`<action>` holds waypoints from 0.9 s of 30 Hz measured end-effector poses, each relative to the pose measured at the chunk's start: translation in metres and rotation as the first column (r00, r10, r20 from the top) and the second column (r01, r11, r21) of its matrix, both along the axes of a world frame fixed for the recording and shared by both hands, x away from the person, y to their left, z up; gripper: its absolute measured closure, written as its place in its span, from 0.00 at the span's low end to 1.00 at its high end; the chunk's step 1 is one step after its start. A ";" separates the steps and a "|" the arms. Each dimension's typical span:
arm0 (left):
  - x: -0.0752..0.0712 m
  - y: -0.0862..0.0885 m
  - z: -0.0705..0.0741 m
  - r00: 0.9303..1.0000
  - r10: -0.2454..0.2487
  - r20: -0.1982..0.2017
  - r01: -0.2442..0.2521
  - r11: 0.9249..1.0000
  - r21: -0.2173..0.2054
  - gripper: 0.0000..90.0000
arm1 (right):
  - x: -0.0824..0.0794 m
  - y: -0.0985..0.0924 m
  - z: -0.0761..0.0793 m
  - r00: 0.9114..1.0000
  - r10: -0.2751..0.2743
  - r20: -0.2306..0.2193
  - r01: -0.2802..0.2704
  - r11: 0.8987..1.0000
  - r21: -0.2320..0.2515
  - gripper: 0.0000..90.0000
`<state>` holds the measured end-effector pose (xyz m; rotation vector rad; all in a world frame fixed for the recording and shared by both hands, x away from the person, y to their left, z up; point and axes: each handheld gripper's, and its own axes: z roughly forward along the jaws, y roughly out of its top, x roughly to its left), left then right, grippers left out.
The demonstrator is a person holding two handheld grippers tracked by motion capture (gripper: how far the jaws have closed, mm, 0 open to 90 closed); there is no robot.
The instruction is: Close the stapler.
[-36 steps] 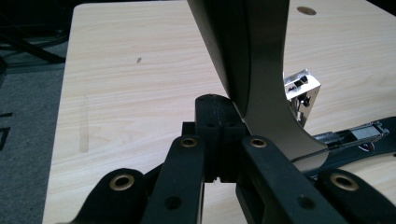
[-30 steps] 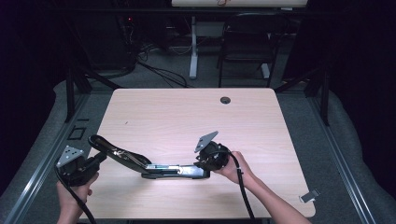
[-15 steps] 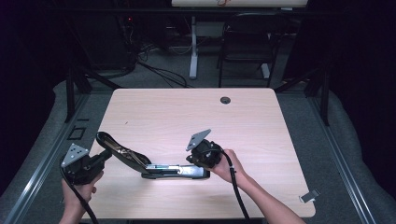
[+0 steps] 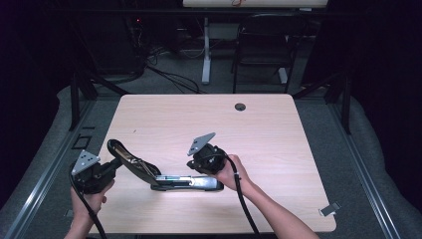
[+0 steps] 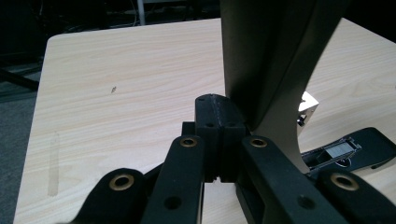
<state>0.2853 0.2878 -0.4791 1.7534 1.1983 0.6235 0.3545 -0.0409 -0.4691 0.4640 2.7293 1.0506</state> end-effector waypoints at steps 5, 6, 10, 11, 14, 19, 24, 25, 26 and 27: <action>0.003 -0.006 0.000 1.000 -0.014 -0.001 0.014 1.000 0.009 1.00 | 0.003 0.012 -0.001 1.000 0.012 0.002 -0.012 1.000 0.002 1.00; 0.003 -0.008 0.000 1.000 -0.017 0.006 0.017 1.000 0.012 1.00 | 0.004 0.013 0.000 1.000 0.009 0.004 -0.009 1.000 0.014 1.00; 0.004 -0.015 0.002 0.999 -0.041 0.023 0.040 0.999 0.034 0.99 | 0.006 0.014 0.008 1.000 0.002 0.005 -0.002 0.999 0.044 1.00; 0.004 -0.016 0.003 0.999 -0.045 0.018 0.044 0.998 0.042 0.99 | 0.006 0.014 0.009 1.000 0.002 0.003 -0.002 0.999 0.054 1.00; 0.007 -0.020 0.001 0.998 -0.061 0.006 0.060 0.996 0.059 0.99 | 0.007 0.016 0.014 1.000 -0.002 0.004 0.001 0.998 0.060 1.00; 0.012 -0.023 -0.001 0.997 -0.076 -0.001 0.076 0.995 0.070 0.99 | 0.009 0.027 0.029 1.000 0.012 0.016 -0.013 0.996 0.083 1.00; 0.016 -0.023 -0.004 0.996 -0.090 -0.018 0.091 0.995 0.030 0.99 | 0.009 0.040 0.041 0.999 0.034 0.029 -0.037 0.995 0.090 1.00; 0.016 -0.023 -0.004 0.995 -0.093 -0.028 0.094 0.995 0.025 0.99 | 0.009 0.042 0.043 0.999 0.037 0.028 -0.039 0.995 0.092 1.00; 0.017 -0.024 -0.005 0.995 -0.097 -0.029 0.097 0.995 0.023 0.99 | 0.009 0.046 0.045 0.999 0.038 0.029 -0.041 0.994 0.101 1.00; 0.018 -0.024 -0.005 0.995 -0.099 -0.030 0.100 0.995 0.022 0.99 | 0.008 0.049 0.047 0.999 0.043 0.032 -0.046 0.994 0.102 1.00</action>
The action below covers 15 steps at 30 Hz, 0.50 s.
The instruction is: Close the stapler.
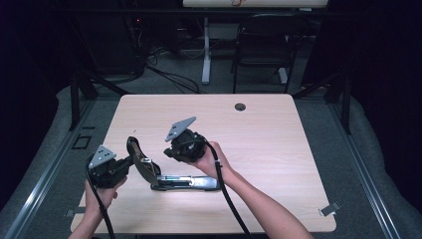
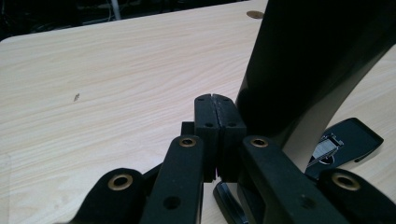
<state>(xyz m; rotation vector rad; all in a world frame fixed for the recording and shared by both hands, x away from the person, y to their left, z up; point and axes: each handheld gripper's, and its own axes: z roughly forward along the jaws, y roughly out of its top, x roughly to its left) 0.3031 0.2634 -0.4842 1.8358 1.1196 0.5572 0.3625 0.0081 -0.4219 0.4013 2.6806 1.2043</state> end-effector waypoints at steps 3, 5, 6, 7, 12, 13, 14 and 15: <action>0.001 -0.002 -0.001 1.000 -0.016 -0.009 0.016 1.000 0.008 0.99 | -0.002 0.009 0.008 1.000 0.023 0.013 -0.023 1.000 0.007 1.00; 0.001 -0.004 -0.004 1.000 -0.024 -0.018 0.025 1.000 0.011 0.99 | -0.004 0.015 0.013 0.999 0.035 0.024 -0.035 0.999 0.007 1.00; 0.002 -0.005 -0.004 0.999 -0.029 -0.023 0.029 0.999 0.012 0.99 | -0.006 0.017 0.014 0.999 0.042 0.029 -0.042 0.999 0.011 1.00; 0.002 -0.005 -0.005 0.999 -0.038 -0.032 0.039 0.999 0.016 0.99 | -0.006 0.019 0.015 0.998 0.045 0.031 -0.045 0.999 0.008 1.00; 0.003 -0.013 -0.010 0.991 -0.108 -0.077 0.110 0.994 0.019 1.00 | -0.008 0.014 0.017 0.998 0.053 0.036 -0.055 0.997 0.051 1.00; 0.003 -0.015 -0.011 0.988 -0.130 -0.088 0.133 0.991 0.028 1.00 | -0.008 0.012 0.017 0.998 0.055 0.032 -0.056 0.997 0.056 1.00; 0.003 -0.018 -0.012 0.986 -0.141 -0.095 0.144 0.989 0.034 1.00 | -0.008 0.008 0.016 0.998 0.054 0.031 -0.056 0.996 0.066 1.00; 0.003 -0.021 -0.013 0.984 -0.148 -0.096 0.154 0.987 0.051 1.00 | -0.008 0.005 0.016 0.999 0.039 0.037 -0.041 0.998 0.055 1.00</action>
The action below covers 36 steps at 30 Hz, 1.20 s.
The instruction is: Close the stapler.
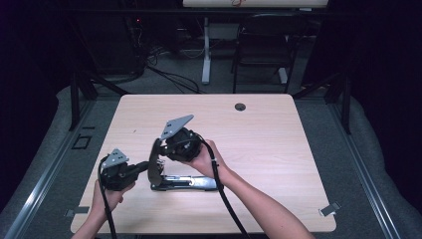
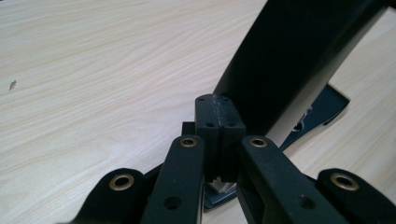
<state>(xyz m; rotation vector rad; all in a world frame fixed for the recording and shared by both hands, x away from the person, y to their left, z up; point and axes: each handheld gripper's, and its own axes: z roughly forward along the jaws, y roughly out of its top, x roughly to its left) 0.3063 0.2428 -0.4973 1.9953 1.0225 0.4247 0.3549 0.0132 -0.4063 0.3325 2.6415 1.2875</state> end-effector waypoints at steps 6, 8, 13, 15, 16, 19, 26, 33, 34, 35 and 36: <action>0.001 -0.006 -0.004 0.999 -0.034 -0.029 0.034 0.999 0.021 1.00 | 0.000 -0.028 -0.012 0.999 -0.017 -0.027 0.017 1.000 0.009 1.00; 0.001 -0.008 -0.005 0.999 -0.037 -0.031 0.038 0.999 0.027 1.00 | -0.002 -0.035 -0.016 0.999 -0.026 -0.019 0.026 1.000 0.017 1.00; 0.001 -0.011 -0.007 0.998 -0.048 -0.035 0.049 0.998 0.039 1.00 | -0.005 -0.047 -0.022 0.999 -0.043 -0.012 0.044 0.999 0.033 1.00; 0.001 -0.011 -0.007 0.998 -0.054 -0.040 0.056 0.997 0.049 1.00 | -0.005 -0.052 -0.024 0.999 -0.049 -0.017 0.050 0.998 0.030 1.00; 0.001 -0.011 -0.008 0.998 -0.057 -0.042 0.059 0.997 0.049 0.99 | -0.005 -0.053 -0.025 0.999 -0.049 -0.017 0.050 0.998 0.033 1.00; 0.000 -0.012 -0.008 0.997 -0.064 -0.045 0.067 0.996 0.059 0.99 | -0.006 -0.059 -0.028 0.998 -0.060 -0.023 0.061 0.998 0.032 1.00; 0.000 -0.015 -0.010 0.996 -0.077 -0.053 0.081 0.994 0.070 0.98 | -0.006 -0.071 -0.039 0.996 -0.081 -0.030 0.081 0.997 0.012 1.00; -0.001 -0.013 -0.006 0.998 -0.057 -0.024 0.059 0.996 0.060 0.95 | -0.008 -0.081 -0.045 0.994 -0.101 -0.030 0.102 0.995 0.011 1.00; -0.001 -0.013 -0.007 0.998 -0.055 -0.022 0.057 0.997 0.056 0.95 | -0.008 -0.083 -0.046 0.994 -0.109 -0.031 0.109 0.994 0.016 1.00; -0.001 -0.012 -0.007 0.998 -0.054 -0.022 0.055 0.997 0.055 0.94 | -0.008 -0.085 -0.048 0.993 -0.110 -0.036 0.111 0.994 0.012 1.00; -0.001 -0.012 -0.007 0.998 -0.053 -0.022 0.054 0.997 0.054 0.94 | -0.008 -0.087 -0.049 0.993 -0.115 -0.038 0.116 0.993 0.008 1.00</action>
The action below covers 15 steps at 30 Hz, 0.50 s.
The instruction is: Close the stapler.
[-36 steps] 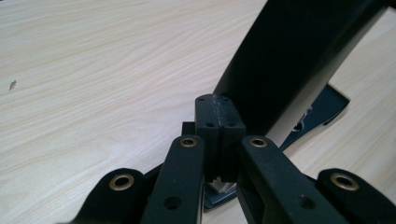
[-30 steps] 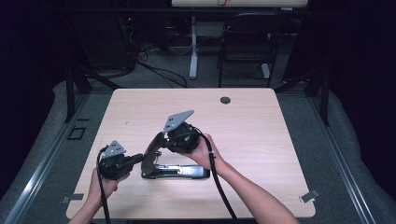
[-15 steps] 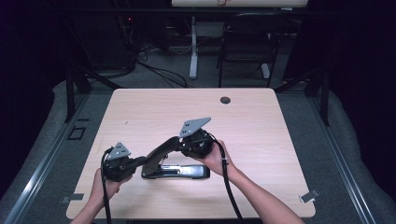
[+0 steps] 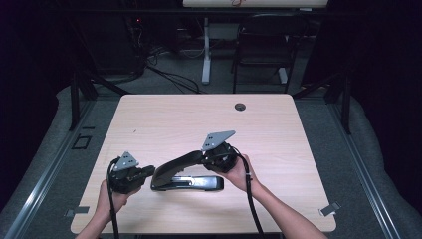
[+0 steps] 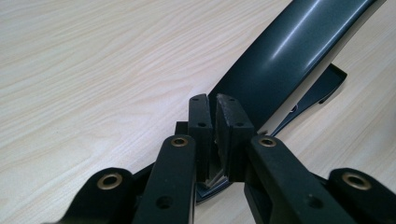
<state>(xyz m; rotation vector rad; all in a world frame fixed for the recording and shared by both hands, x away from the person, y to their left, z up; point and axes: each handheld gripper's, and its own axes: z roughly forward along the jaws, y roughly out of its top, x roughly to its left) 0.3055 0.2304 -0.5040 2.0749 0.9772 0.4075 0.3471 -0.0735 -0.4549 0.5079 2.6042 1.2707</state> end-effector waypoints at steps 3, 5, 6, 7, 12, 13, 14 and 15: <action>0.001 0.001 0.000 1.000 0.004 -0.004 -0.004 1.000 -0.003 0.91 | 0.000 -0.005 -0.004 1.000 -0.005 -0.006 0.005 1.000 -0.012 1.00; 0.001 0.002 0.000 1.000 0.013 -0.008 -0.013 1.000 -0.014 0.88 | 0.000 -0.008 -0.008 1.000 -0.013 -0.009 0.013 1.000 -0.022 1.00; 0.001 0.003 0.001 1.000 0.018 -0.011 -0.019 1.000 -0.016 0.87 | 0.000 -0.009 -0.009 1.000 -0.011 -0.011 0.011 1.000 -0.025 1.00; 0.001 0.003 0.001 1.000 0.023 -0.012 -0.024 0.999 -0.024 0.86 | 0.000 -0.010 -0.011 1.000 -0.013 -0.015 0.013 1.000 -0.029 1.00; 0.002 0.007 0.001 0.999 0.030 -0.033 -0.031 0.999 -0.020 0.74 | 0.000 -0.014 -0.015 1.000 -0.017 -0.020 0.016 0.999 -0.046 1.00; 0.002 0.008 0.001 0.999 0.037 -0.029 -0.038 0.999 -0.018 0.70 | 0.000 -0.014 -0.016 1.000 -0.019 -0.022 0.018 0.999 -0.049 1.00; 0.003 0.009 0.001 0.998 0.046 -0.035 -0.047 0.999 -0.021 0.66 | 0.000 -0.015 -0.017 1.000 -0.021 -0.023 0.020 0.999 -0.050 1.00; 0.003 0.010 0.001 0.998 0.050 -0.039 -0.051 0.999 -0.017 0.62 | 0.000 -0.015 -0.017 1.000 -0.018 -0.022 0.016 0.998 -0.058 1.00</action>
